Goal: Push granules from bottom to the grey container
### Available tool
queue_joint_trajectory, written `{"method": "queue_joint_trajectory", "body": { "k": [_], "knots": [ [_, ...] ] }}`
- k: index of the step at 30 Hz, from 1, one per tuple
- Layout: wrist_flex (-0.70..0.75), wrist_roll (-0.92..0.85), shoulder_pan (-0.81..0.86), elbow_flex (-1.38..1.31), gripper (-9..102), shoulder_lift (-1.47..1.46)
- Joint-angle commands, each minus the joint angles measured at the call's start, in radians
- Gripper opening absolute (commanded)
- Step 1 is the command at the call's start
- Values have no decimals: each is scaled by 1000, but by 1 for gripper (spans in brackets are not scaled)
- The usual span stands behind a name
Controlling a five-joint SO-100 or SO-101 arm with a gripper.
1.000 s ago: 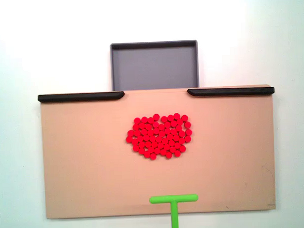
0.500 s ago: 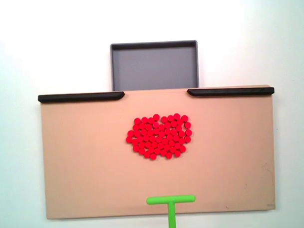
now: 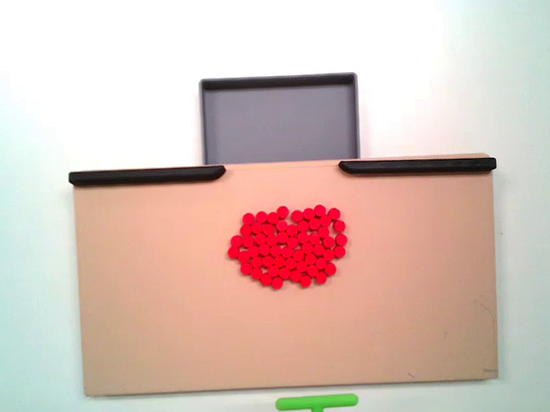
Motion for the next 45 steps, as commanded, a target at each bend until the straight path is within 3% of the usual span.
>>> {"method": "queue_joint_trajectory", "body": {
  "k": [1, 5, 8, 45],
  "knots": [
    [-18, 5, -3, 46, 0, 74],
    [-222, 29, -9, 198, 0, 101],
    [-293, 26, -3, 206, 0, 38],
    [-578, 61, -48, 262, 0, -244]
  ]
}}
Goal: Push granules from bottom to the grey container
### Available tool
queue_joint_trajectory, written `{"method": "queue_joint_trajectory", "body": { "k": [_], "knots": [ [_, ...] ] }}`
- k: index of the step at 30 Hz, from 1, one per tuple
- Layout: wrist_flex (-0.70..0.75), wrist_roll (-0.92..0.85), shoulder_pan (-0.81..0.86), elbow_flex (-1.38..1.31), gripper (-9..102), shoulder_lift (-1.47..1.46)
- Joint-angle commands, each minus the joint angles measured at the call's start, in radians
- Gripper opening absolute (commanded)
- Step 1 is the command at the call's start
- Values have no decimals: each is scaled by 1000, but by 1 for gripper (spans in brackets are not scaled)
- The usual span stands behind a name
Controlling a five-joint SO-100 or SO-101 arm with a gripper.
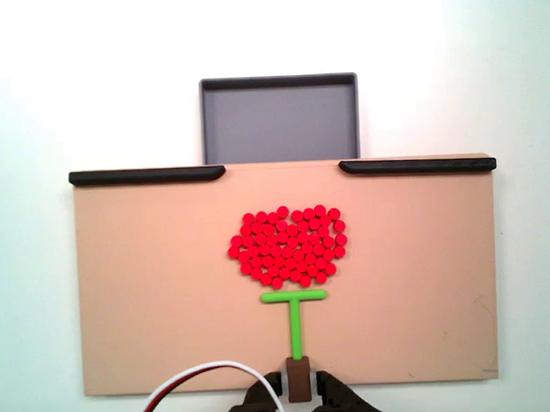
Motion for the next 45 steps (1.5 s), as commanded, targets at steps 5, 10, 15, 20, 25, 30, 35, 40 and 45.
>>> {"method": "queue_joint_trajectory", "body": {
  "k": [5, 10, 15, 20, 25, 30, 35, 40, 45],
  "knots": [
    [-9, 5, -2, -28, 0, -17],
    [-9, 5, -3, -61, 0, -43],
    [-9, 5, -3, -106, 0, -83],
    [-8, 5, -5, -143, 0, -115],
    [-8, 5, -5, -172, 0, -141],
    [-8, 0, -6, -192, 0, -156],
    [-8, -3, -6, -204, 0, -166],
    [-8, -6, -6, -216, 0, -176],
    [3, -5, -8, -236, 0, -186]
  ]
}}
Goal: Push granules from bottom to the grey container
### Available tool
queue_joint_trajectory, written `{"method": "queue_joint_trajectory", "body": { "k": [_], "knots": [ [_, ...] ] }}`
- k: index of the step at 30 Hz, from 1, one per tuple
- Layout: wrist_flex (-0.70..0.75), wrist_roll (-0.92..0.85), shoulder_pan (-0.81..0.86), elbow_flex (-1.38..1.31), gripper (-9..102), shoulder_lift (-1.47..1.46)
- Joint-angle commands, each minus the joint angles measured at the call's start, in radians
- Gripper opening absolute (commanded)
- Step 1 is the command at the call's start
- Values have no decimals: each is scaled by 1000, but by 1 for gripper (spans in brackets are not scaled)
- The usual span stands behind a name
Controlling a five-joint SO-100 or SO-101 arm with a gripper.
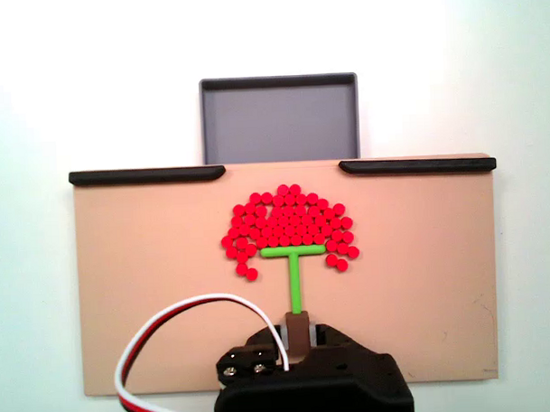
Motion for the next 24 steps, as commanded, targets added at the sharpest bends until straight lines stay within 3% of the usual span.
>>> {"method": "queue_joint_trajectory", "body": {
  "k": [1, 6, 16, 24],
  "knots": [
    [6, -5, -8, -38, 0, -2],
    [38, -5, -11, -86, 0, 11],
    [311, -17, -9, -299, 0, 74],
    [500, -35, -3, -276, 0, 252]
  ]
}}
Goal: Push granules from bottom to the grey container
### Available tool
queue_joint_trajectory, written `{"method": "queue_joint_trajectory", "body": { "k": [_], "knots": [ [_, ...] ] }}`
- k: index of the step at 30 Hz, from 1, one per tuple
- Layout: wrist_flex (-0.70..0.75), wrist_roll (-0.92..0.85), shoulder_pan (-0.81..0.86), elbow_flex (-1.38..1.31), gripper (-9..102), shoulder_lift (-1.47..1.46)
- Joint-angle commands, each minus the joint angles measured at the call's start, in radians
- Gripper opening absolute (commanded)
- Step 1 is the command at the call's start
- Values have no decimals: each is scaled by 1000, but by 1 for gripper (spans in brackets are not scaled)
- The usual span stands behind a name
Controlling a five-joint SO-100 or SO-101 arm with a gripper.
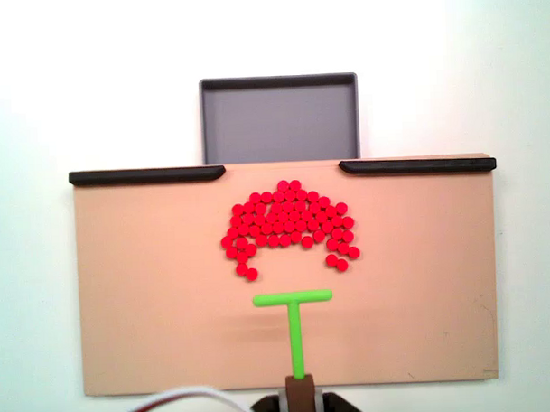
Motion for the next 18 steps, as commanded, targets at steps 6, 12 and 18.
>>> {"method": "queue_joint_trajectory", "body": {
  "k": [6, 12, 18],
  "knots": [
    [58, -5, -3, 98, 0, 250],
    [58, 12, 0, 133, 0, 301],
    [46, 37, 0, 133, 0, 295]
  ]
}}
